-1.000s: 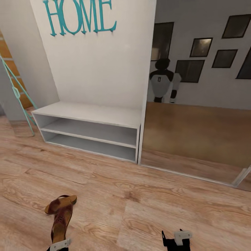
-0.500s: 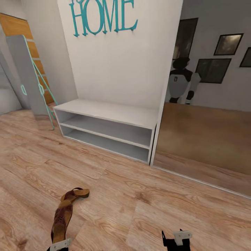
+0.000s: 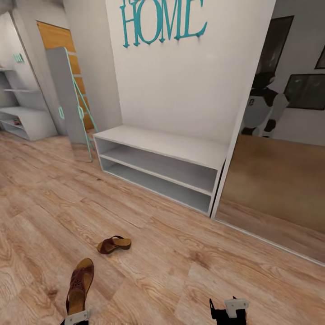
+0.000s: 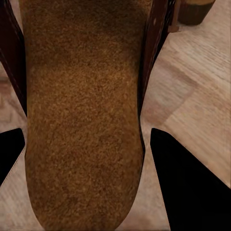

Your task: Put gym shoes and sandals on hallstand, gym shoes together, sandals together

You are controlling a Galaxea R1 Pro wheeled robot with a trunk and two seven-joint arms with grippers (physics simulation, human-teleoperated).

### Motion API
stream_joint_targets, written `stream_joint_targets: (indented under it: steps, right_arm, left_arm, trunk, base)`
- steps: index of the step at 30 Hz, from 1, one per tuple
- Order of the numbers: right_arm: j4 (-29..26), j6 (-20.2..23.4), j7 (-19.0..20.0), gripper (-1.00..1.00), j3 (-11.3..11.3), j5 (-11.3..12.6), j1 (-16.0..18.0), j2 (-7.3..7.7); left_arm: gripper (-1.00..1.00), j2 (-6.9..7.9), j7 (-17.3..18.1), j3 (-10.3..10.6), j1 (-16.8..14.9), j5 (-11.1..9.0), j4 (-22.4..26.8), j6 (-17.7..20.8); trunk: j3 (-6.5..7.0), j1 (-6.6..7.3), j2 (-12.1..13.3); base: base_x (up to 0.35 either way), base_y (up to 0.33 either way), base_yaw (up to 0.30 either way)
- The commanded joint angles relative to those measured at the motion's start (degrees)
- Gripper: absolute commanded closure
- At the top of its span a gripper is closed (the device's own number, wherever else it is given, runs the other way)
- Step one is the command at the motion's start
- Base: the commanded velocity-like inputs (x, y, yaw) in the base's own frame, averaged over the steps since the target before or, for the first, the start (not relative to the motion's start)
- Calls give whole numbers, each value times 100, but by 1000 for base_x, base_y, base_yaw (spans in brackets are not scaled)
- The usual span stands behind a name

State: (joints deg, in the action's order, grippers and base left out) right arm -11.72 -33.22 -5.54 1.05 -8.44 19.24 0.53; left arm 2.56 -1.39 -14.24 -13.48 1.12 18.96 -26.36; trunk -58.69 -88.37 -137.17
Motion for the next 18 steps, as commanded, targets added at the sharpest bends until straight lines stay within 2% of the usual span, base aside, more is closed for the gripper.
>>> stream_joint_targets:
  steps: [1,18]
  right_arm:
    - [1,-10,-44,-100,10,-61,2,0]
    - [3,-10,-44,-100,10,-61,1,0]
  left_arm:
    - [100,-1,-20,-3,-6,27,-6,-19]
    - [100,-1,-20,-6,-6,29,-6,-19]
  trunk:
    - [-7,1,-2]
    - [-45,1,-2]
  base:
    - [0,0,277]
    - [0,0,277]
